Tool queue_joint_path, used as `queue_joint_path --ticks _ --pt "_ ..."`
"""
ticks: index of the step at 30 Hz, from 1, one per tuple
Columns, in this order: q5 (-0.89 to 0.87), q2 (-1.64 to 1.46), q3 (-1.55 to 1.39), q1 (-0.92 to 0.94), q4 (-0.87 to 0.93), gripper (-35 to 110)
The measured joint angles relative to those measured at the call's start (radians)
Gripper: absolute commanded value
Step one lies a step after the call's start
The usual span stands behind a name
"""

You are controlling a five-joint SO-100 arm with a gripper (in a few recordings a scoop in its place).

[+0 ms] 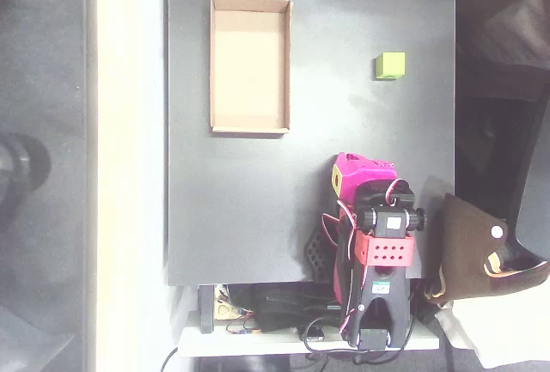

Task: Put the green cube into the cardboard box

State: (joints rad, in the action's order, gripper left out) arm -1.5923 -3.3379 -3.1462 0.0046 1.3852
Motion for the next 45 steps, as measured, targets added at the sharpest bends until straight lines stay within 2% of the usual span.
queue_joint_path --ticks 6,15,33,45 --pt "0.0 0.0 0.009 0.0 0.0 3" --pt "0.0 0.058 0.242 0.002 0.0 3" --pt "0.0 0.799 1.118 0.006 0.0 3" --pt "0.0 1.249 1.528 0.06 0.0 3"
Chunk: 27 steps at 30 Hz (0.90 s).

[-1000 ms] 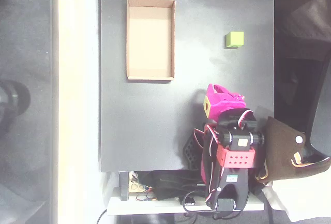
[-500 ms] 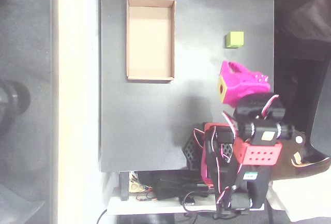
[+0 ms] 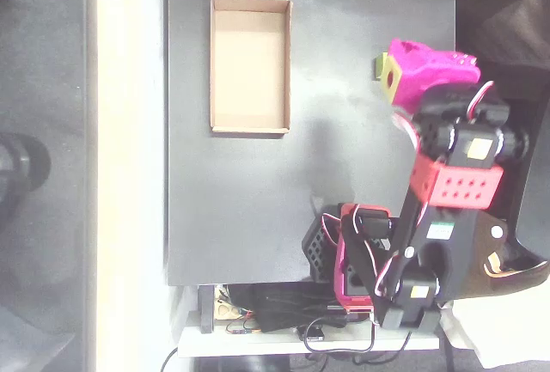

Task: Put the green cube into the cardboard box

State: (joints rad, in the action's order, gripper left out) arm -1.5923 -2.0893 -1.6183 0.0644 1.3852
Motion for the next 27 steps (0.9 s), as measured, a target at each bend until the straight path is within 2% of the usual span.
queue_joint_path --ticks 14,27 --pt "0.0 0.368 0.235 0.198 0.0 3" --pt "0.0 0.509 0.337 0.213 0.0 3"
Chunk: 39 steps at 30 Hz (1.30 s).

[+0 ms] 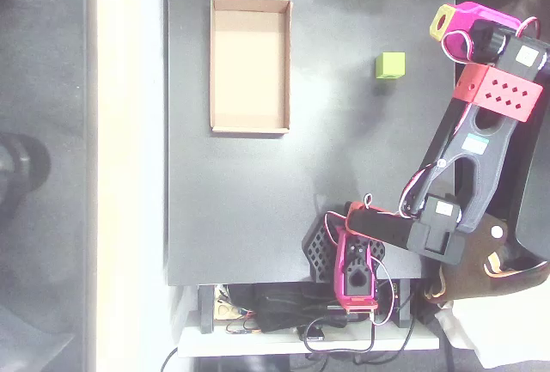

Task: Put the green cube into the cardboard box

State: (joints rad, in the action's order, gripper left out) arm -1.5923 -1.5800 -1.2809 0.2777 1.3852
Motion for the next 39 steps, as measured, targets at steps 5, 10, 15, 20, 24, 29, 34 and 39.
queue_joint_path --ticks 5,10,15,20,24,29,34,39 --pt "0.0 0.043 0.0 -0.018 0.0 10" --pt "0.0 0.08 0.0 -0.008 0.0 31" --pt "0.0 0.12 0.002 -0.012 0.0 46" --pt "0.0 0.186 0.003 -0.014 0.0 49" --pt "0.0 0.224 0.006 -0.018 0.0 49" --pt "0.0 0.245 0.006 -0.083 0.0 49" --pt "0.0 0.256 0.006 -0.121 0.0 48" --pt "0.0 0.291 0.006 -0.155 0.0 48"
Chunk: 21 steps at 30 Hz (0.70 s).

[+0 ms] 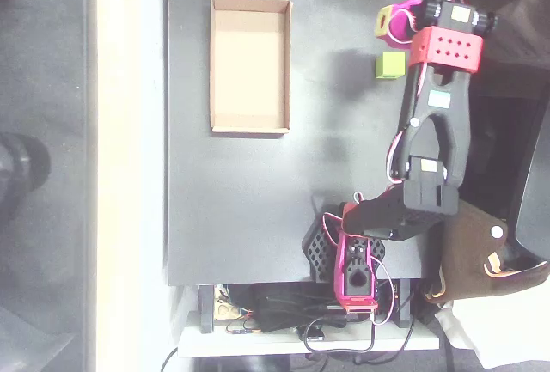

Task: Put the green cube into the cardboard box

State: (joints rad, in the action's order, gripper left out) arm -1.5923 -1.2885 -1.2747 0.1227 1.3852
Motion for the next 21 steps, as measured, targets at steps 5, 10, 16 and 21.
queue_joint_path --ticks 5,10,16,21 --pt "0.0 0.055 0.0 0.011 0.0 48" --pt "0.0 0.106 -0.002 -0.005 0.0 48" --pt "0.0 0.164 0.0 0.005 -0.002 48" --pt "0.0 0.21 0.0 -0.003 -0.002 48"
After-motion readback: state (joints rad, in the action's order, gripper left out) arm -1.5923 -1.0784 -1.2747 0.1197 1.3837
